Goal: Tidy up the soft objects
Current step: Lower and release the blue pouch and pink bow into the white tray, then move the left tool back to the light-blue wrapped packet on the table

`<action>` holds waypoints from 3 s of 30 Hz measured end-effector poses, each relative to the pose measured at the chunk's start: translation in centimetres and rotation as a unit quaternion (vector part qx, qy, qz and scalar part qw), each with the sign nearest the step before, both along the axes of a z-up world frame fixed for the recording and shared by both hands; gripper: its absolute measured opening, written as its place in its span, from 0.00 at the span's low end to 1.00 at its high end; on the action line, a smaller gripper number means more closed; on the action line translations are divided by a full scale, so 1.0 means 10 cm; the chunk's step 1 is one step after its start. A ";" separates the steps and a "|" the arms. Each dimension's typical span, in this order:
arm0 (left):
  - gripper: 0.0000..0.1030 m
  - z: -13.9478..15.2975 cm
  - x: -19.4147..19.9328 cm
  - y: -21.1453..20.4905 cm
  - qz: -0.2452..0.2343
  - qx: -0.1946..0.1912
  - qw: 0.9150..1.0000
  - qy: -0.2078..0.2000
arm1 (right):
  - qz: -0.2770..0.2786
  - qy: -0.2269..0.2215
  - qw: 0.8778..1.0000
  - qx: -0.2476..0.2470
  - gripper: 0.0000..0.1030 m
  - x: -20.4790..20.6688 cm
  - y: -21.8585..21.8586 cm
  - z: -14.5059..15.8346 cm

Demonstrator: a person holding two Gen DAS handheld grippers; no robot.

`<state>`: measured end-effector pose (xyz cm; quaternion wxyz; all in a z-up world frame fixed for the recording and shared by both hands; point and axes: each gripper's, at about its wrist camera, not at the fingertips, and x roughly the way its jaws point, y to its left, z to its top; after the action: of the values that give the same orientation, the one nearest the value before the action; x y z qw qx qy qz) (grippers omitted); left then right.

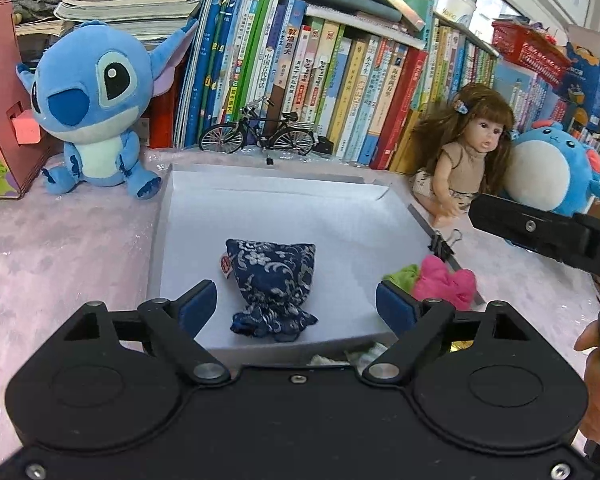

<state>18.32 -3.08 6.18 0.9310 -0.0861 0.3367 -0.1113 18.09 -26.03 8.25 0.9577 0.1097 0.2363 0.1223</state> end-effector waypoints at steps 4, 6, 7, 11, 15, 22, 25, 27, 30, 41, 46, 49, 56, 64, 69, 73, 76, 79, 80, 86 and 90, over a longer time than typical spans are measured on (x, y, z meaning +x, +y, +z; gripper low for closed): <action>0.84 0.03 -0.17 0.02 -0.001 -0.001 1.000 -0.012 | 0.011 -0.019 1.000 -0.015 0.94 -0.18 0.01 0.05; 0.84 0.04 -0.26 0.03 -0.004 0.000 1.000 -0.016 | 0.017 -0.030 0.999 -0.026 0.98 -0.28 0.03 0.07; 0.84 0.04 -0.30 0.03 -0.006 -0.001 1.000 -0.018 | 0.020 -0.035 0.999 -0.032 0.98 -0.34 0.04 0.07; 0.85 0.04 -0.47 0.05 -0.011 -0.003 1.000 -0.025 | 0.030 -0.053 0.997 -0.048 0.99 -0.52 0.09 0.09; 0.85 0.04 -0.61 0.08 -0.016 -0.008 0.999 -0.028 | 0.036 -0.060 0.996 -0.057 1.00 -0.65 0.11 0.08; 0.86 0.02 -0.85 0.13 -0.019 -0.010 0.999 -0.039 | 0.038 -0.071 0.994 -0.076 1.00 -0.88 0.15 0.01; 0.86 0.01 -0.95 0.15 -0.020 -0.009 0.999 -0.044 | 0.038 -0.073 0.993 -0.086 1.00 -0.96 0.17 -0.03; 0.86 0.00 -1.01 0.17 -0.020 -0.008 0.999 -0.047 | 0.036 -0.077 0.992 -0.095 1.00 -1.02 0.19 -0.06; 0.86 -0.02 -1.07 0.18 -0.020 -0.006 0.999 -0.051 | 0.036 -0.079 0.991 -0.101 1.00 -1.10 0.21 -0.10; 0.86 -0.18 -1.25 0.27 -0.007 0.010 0.999 -0.051 | 0.021 -0.076 0.990 -0.119 1.00 -1.30 0.20 -0.27; 0.86 -0.24 -1.30 0.31 0.000 0.020 0.999 -0.050 | 0.012 -0.076 0.988 -0.133 1.00 -1.38 0.20 -0.35; 0.86 -0.27 -1.33 0.34 0.004 0.025 0.998 -0.051 | 0.006 -0.070 0.988 -0.134 1.00 -1.41 0.19 -0.40; 0.86 -0.33 -1.38 0.41 0.016 0.036 0.998 -0.051 | -0.007 -0.056 0.989 -0.140 1.00 -1.47 0.17 -0.51; 0.86 -0.43 -1.44 0.51 0.030 0.048 0.997 -0.043 | -0.016 -0.046 0.987 -0.151 1.00 -1.51 0.16 -0.61; 0.85 -0.48 -1.47 0.58 0.050 0.050 0.997 -0.036 | -0.018 -0.037 0.988 -0.152 1.00 -1.52 0.16 -0.66; 0.83 -0.51 -1.44 0.65 0.071 0.051 0.996 -0.029 | -0.018 -0.031 0.988 -0.151 1.00 -1.54 0.16 -0.69; 0.83 -0.53 -1.43 0.70 0.084 0.056 0.995 -0.026 | -0.023 -0.030 0.987 -0.159 1.00 -1.55 0.17 -0.71; 0.83 -0.55 -1.41 0.74 0.096 0.063 0.993 -0.024 | -0.027 -0.027 0.986 -0.163 1.00 -1.54 0.17 -0.73; 0.83 -0.55 -1.40 0.76 0.100 0.065 0.993 -0.023 | -0.029 -0.025 0.986 -0.165 0.99 -1.53 0.17 -0.73; 0.82 -0.58 -1.35 0.83 0.115 0.071 0.991 -0.017 | -0.027 -0.015 0.987 -0.160 0.95 -1.52 0.16 -0.75; 0.82 -0.61 -1.31 0.85 0.121 0.071 0.990 -0.013 | -0.025 -0.013 0.986 -0.162 0.92 -1.51 0.17 -0.76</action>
<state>5.22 5.47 0.12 0.9456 -0.0589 0.3190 0.0254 2.95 -24.34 0.64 0.9685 -0.0429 0.2379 0.0596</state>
